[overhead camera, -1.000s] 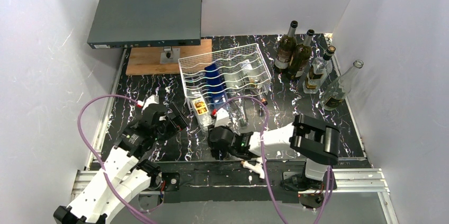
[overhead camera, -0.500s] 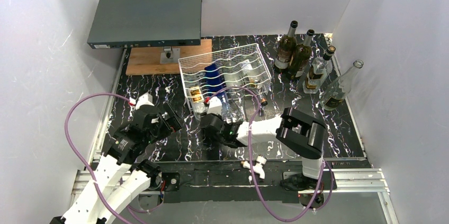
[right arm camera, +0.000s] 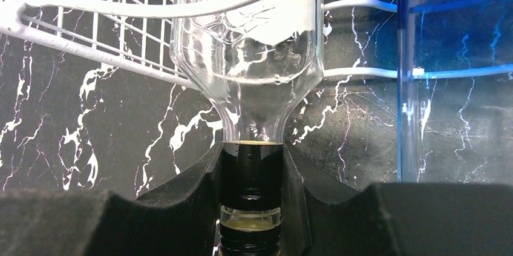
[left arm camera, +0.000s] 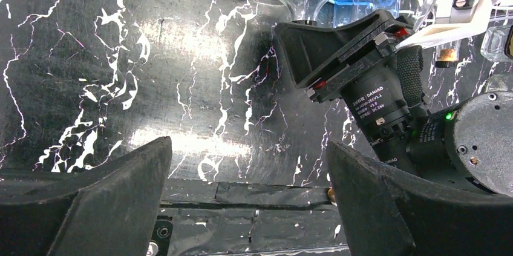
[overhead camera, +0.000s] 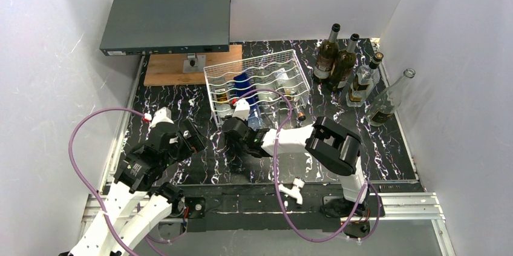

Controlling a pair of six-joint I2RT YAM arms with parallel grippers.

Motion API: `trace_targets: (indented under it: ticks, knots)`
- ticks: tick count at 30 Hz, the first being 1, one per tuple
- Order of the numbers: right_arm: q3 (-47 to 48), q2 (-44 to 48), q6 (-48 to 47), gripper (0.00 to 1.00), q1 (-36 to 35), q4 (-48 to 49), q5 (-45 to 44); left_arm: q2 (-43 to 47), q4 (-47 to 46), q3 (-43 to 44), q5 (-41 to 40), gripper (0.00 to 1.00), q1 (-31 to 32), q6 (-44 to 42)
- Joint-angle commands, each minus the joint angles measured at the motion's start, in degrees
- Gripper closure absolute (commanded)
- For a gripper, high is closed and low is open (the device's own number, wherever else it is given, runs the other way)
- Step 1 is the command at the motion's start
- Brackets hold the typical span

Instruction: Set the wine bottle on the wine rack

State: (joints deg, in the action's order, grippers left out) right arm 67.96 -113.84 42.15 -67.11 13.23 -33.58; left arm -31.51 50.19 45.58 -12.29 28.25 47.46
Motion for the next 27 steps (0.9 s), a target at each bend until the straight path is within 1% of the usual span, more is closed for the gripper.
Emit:
trace_targets:
  ticks: [1,7,10,14,18,25,27]
  knots:
    - [1.35,-0.50,1.70,0.85,0.89,-0.11,-2.49,0.70,1.83,1.46,-1.52,0.02,0.14,-0.80]
    - [-0.70,0.73,-1.06,0.47,0.93,1.42,0.56,0.86,1.81,1.43,-1.37,0.02,0.14,-0.62]
    - [-1.94,1.86,-3.74,0.32,0.93,2.10,3.45,0.62,1.81,1.69,-1.57,0.02,0.14,-0.74]
    - [-3.84,4.45,-6.26,0.21,0.93,1.38,6.39,-0.06,1.82,2.24,-1.92,0.02,0.15,-1.29]
    - [-5.42,9.61,-9.78,0.18,0.77,-0.10,9.70,-0.56,2.00,3.59,-2.24,0.02,0.14,-2.29]
    - [-3.51,18.67,-17.66,0.08,0.75,-11.39,12.62,-2.39,1.72,6.65,-3.46,0.02,0.14,-5.73]
    - [-2.63,22.03,-19.32,0.04,1.08,-15.68,11.67,-3.25,1.08,7.71,-3.37,0.02,0.14,-7.31]
